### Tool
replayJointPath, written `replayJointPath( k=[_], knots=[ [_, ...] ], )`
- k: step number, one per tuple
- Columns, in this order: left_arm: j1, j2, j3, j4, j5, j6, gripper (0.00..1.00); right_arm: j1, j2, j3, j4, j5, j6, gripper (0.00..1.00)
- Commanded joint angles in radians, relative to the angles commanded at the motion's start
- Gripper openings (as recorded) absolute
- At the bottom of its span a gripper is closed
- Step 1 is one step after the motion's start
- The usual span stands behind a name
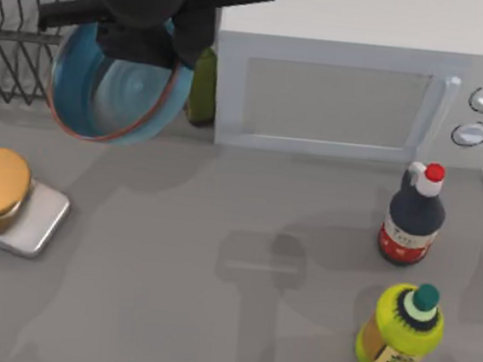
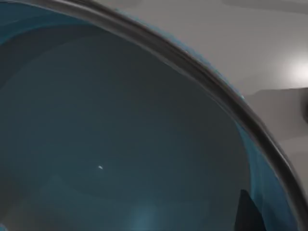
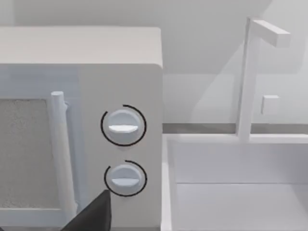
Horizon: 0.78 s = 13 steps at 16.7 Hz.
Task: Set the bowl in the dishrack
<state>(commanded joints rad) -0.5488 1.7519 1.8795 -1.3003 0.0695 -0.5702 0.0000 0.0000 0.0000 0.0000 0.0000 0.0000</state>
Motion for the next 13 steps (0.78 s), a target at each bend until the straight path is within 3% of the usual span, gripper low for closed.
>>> replayJointPath(
  k=[8, 13],
  knots=[
    [0.491, -0.476, -0.499, 0.729, 0.086, 0.422, 0.00, 0.000, 0.000, 0.000, 0.000, 0.000, 0.000, 1.00],
    [0.671, -0.737, -0.695, 0.976, 0.125, 0.556, 0.00, 0.000, 0.000, 0.000, 0.000, 0.000, 0.000, 1.00]
  ],
)
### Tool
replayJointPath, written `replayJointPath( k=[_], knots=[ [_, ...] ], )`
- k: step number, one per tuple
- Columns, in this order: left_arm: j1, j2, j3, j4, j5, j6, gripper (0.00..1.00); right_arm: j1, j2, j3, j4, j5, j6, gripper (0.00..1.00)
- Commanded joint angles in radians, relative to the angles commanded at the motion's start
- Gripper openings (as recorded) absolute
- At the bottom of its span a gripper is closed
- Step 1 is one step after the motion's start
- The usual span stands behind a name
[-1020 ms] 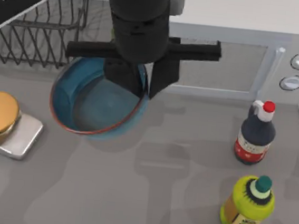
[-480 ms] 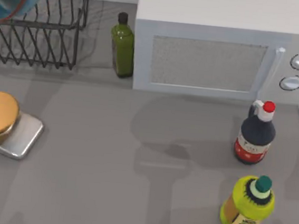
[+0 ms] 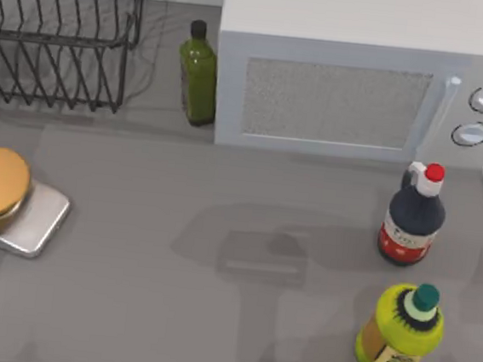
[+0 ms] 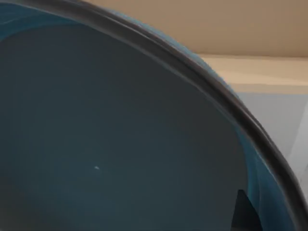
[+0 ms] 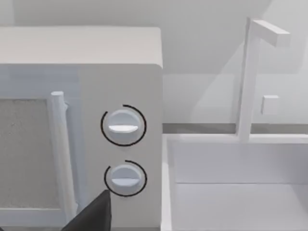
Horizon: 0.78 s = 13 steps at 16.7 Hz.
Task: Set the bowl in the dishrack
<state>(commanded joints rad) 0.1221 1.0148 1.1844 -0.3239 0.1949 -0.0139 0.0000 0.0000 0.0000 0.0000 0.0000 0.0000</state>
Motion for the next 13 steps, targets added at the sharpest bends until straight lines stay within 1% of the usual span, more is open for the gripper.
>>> replayJointPath(
  k=[2, 5, 10, 13],
  knots=[
    [0.038, -0.076, -0.046, 0.053, 0.008, 0.020, 0.00, 0.000, 0.000, 0.000, 0.000, 0.000, 0.000, 1.00],
    [0.059, -0.124, -0.071, 0.098, 0.012, 0.027, 0.00, 0.000, 0.000, 0.000, 0.000, 0.000, 0.000, 1.00],
    [0.055, -0.120, -0.067, 0.098, 0.010, 0.027, 0.00, 0.000, 0.000, 0.000, 0.000, 0.000, 0.000, 1.00],
    [0.046, -0.055, -0.070, 0.164, 0.008, 0.027, 0.00, 0.000, 0.000, 0.000, 0.000, 0.000, 0.000, 1.00]
  ],
)
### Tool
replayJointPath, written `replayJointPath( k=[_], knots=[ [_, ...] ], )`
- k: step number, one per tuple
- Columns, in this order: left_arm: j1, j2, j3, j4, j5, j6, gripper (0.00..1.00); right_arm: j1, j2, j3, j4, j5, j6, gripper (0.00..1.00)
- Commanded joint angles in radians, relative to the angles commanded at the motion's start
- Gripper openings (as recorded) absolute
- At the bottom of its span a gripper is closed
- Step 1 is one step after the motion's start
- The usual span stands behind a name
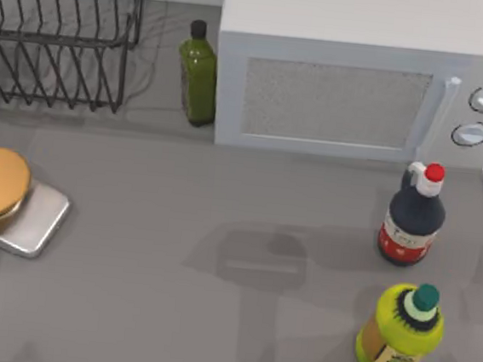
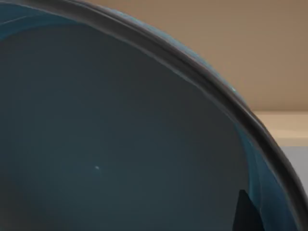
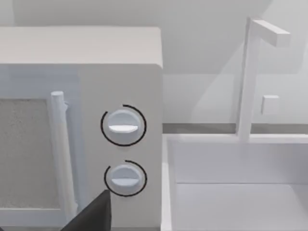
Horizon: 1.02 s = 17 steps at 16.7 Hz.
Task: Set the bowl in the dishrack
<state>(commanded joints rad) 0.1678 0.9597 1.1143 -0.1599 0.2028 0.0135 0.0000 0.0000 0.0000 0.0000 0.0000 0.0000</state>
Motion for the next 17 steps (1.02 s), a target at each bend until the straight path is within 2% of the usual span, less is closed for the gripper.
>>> replayJointPath(
  k=[4, 12, 17],
  knots=[
    [-0.023, 0.210, -0.022, 0.224, -0.016, 0.001, 0.00, 0.000, 0.000, 0.000, 0.000, 0.000, 0.000, 1.00],
    [-0.082, 0.680, -0.143, 0.842, -0.076, 0.008, 0.00, 0.000, 0.000, 0.000, 0.000, 0.000, 0.000, 1.00],
    [-0.101, 0.796, -0.191, 0.990, -0.097, 0.002, 0.00, 0.000, 0.000, 0.000, 0.000, 0.000, 0.000, 1.00]
  ],
)
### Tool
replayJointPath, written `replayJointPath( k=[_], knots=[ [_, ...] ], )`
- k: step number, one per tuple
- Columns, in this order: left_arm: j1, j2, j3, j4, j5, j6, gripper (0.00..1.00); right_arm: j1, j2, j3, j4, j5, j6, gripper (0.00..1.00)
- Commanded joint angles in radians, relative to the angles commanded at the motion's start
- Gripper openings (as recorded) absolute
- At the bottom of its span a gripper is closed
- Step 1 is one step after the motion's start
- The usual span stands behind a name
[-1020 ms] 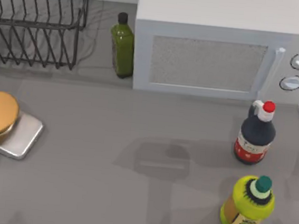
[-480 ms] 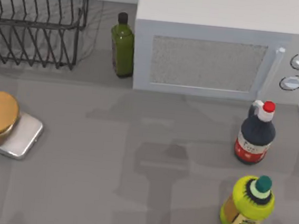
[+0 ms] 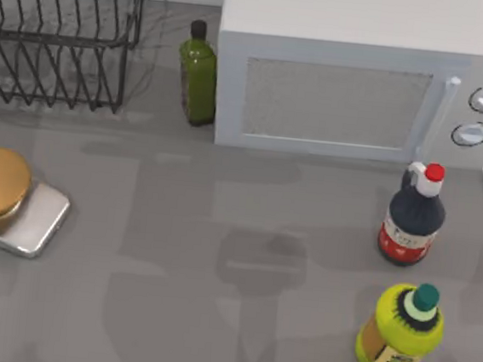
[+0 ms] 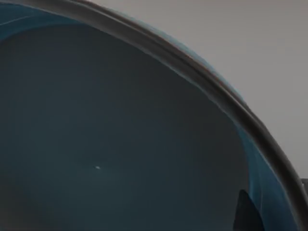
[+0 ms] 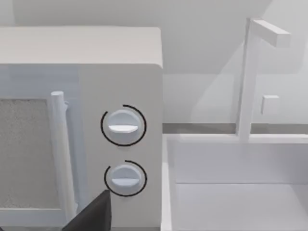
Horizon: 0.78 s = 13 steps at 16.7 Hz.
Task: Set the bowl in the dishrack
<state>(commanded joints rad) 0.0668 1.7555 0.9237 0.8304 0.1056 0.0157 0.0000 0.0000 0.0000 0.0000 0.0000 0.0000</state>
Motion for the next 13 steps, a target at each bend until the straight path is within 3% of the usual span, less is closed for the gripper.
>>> replayJointPath(
  k=[4, 13],
  knots=[
    [0.000, 0.000, 0.000, 0.000, 0.000, 0.000, 0.00, 0.000, 0.000, 0.000, 0.000, 0.000, 0.000, 1.00],
    [0.000, 0.000, 0.000, 0.000, 0.000, 0.000, 0.68, 0.000, 0.000, 0.000, 0.000, 0.000, 0.000, 1.00]
  ],
)
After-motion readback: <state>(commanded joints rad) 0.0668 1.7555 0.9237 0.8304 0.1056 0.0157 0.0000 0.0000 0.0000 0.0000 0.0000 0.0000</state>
